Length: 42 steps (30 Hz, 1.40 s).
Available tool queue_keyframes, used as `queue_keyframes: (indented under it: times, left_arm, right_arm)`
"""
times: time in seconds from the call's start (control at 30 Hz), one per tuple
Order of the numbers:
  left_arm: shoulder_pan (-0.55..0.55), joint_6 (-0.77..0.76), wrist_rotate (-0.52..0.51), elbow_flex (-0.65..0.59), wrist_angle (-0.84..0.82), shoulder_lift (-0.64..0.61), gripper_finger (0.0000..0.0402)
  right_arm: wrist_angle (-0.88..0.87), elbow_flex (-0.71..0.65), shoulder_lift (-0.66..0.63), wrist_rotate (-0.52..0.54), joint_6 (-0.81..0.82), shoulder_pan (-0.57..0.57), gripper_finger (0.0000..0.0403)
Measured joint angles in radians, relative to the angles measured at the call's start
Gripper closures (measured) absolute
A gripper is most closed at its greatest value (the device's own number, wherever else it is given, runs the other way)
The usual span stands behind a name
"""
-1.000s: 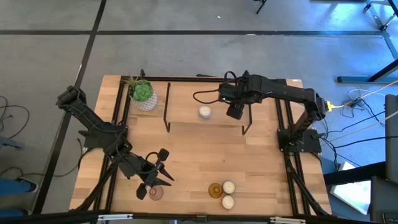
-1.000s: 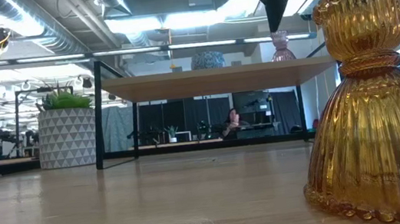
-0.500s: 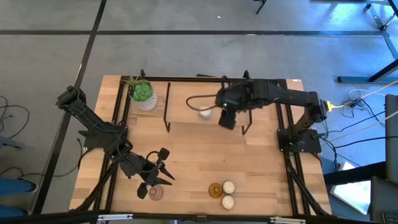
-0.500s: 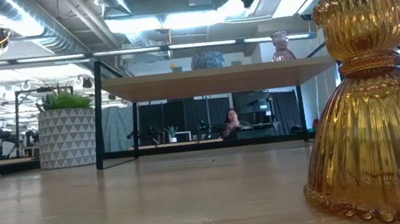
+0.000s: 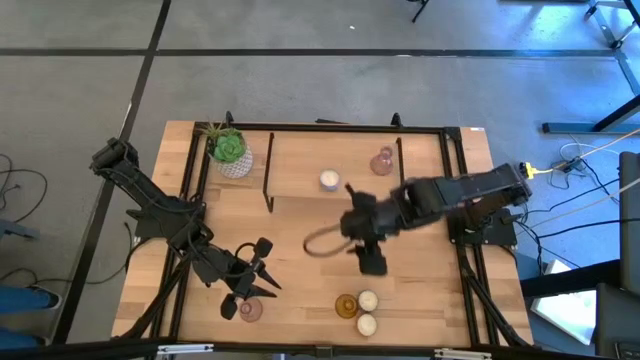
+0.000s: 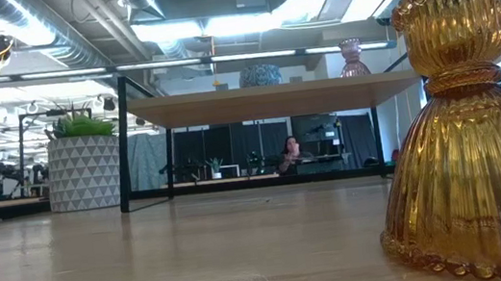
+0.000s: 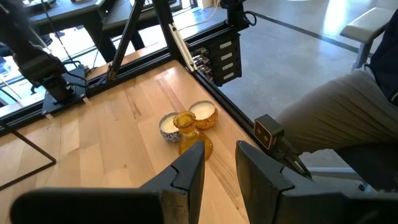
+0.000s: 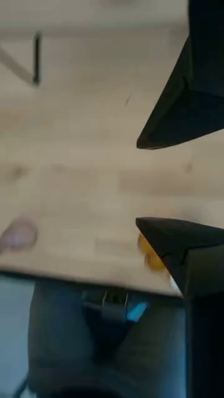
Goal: Pick & Place candle stick holders
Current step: Put the yellow candle holder on the shelf aligned with the pink candle holder
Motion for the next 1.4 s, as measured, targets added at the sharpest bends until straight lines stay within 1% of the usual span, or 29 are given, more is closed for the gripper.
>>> queue_keyframes:
  times: [0.1,0.2,0.3,0.37,0.43,0.5,0.63,0.7,0.9,0.97,1.1,1.23,1.3,1.4]
  left_arm:
    - [0.000,0.000,0.000,0.000,0.016,0.000,0.0316]
    - [0.000,0.000,0.000,0.000,0.040,0.000,0.0316]
    - [0.000,0.000,0.000,0.000,0.063,0.000,0.0316]
    - [0.000,0.000,0.000,0.000,0.064,0.000,0.0316]
    - [0.000,0.000,0.000,0.000,0.064,0.000,0.0316]
    - [0.000,-0.007,0.000,0.000,0.064,0.000,0.0316]
    - [0.000,-0.062,0.000,0.000,0.075,0.000,0.0316]
    - [0.000,-0.095,0.003,0.000,0.091,0.000,0.0316]
    - [0.006,-0.163,0.019,0.000,0.088,-0.001,0.0316]
    - [0.006,-0.183,0.019,0.000,0.088,0.001,0.0316]
    - [-0.002,-0.218,0.019,0.000,0.095,0.002,0.0316]
    - [-0.013,-0.234,0.020,0.000,0.109,0.002,0.0316]
    - [-0.017,-0.236,0.019,0.000,0.116,0.002,0.0316]
    - [-0.017,-0.236,0.019,0.000,0.116,0.003,0.0316]
  right_arm:
    - [0.067,0.000,0.000,0.052,0.020,0.075,0.0212]
    - [0.159,0.000,0.014,0.188,0.008,0.156,0.0212]
    - [0.268,0.000,0.053,0.345,-0.045,0.227,0.0212]
    - [0.335,0.000,0.088,0.420,-0.072,0.259,0.0212]
    - [0.395,0.000,0.128,0.469,-0.122,0.277,0.0212]
    - [0.427,0.000,0.162,0.541,-0.171,0.291,0.0212]
    - [0.444,0.000,0.218,0.723,-0.205,0.298,0.0212]
    - [0.445,0.000,0.233,0.771,-0.233,0.282,0.0212]
    - [0.436,0.000,0.237,0.805,-0.246,0.230,0.0212]
    - [0.430,0.000,0.237,0.815,-0.249,0.237,0.0212]
    - [0.449,-0.031,0.239,0.812,-0.318,0.271,0.0212]
    - [0.545,-0.049,0.235,0.817,-0.390,0.290,0.0212]
    - [0.592,-0.078,0.235,0.777,-0.435,0.294,0.0212]
    - [0.657,-0.131,0.236,0.628,-0.464,0.276,0.0212]
